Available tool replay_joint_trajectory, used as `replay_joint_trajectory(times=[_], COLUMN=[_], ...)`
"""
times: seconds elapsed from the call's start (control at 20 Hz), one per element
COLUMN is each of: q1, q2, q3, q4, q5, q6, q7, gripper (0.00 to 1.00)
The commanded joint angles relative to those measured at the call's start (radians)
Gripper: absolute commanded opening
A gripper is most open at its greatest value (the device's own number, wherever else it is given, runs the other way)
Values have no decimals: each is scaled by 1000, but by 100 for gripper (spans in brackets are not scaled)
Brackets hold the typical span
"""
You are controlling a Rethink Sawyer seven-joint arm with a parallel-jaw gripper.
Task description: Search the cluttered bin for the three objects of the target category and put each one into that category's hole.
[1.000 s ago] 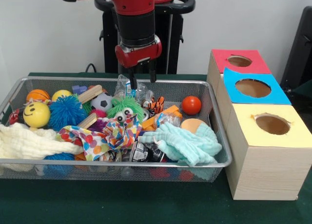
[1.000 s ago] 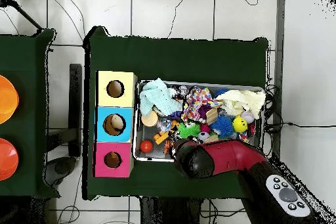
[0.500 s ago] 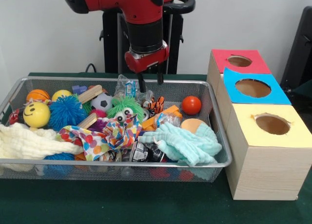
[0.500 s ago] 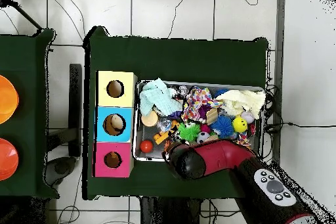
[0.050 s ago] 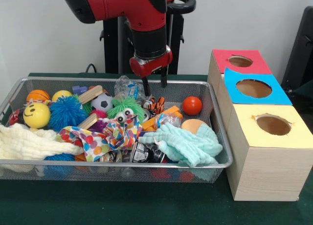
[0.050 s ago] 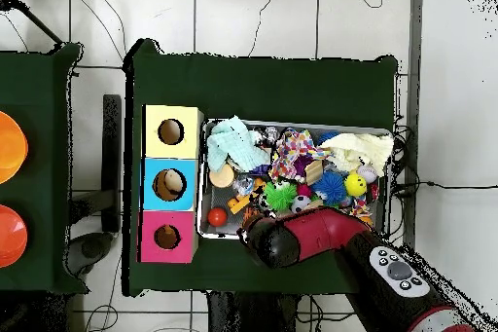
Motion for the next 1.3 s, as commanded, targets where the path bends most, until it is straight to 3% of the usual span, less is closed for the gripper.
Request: replay_joint_trajectory(times=[0.05,1.3], q1=[-15,-20], q2=[39,27], q3=[19,39], q4=[-124,-129], q5=[-60,-20], q6=[-32,5], q7=[-9,-12], gripper=[100,100])
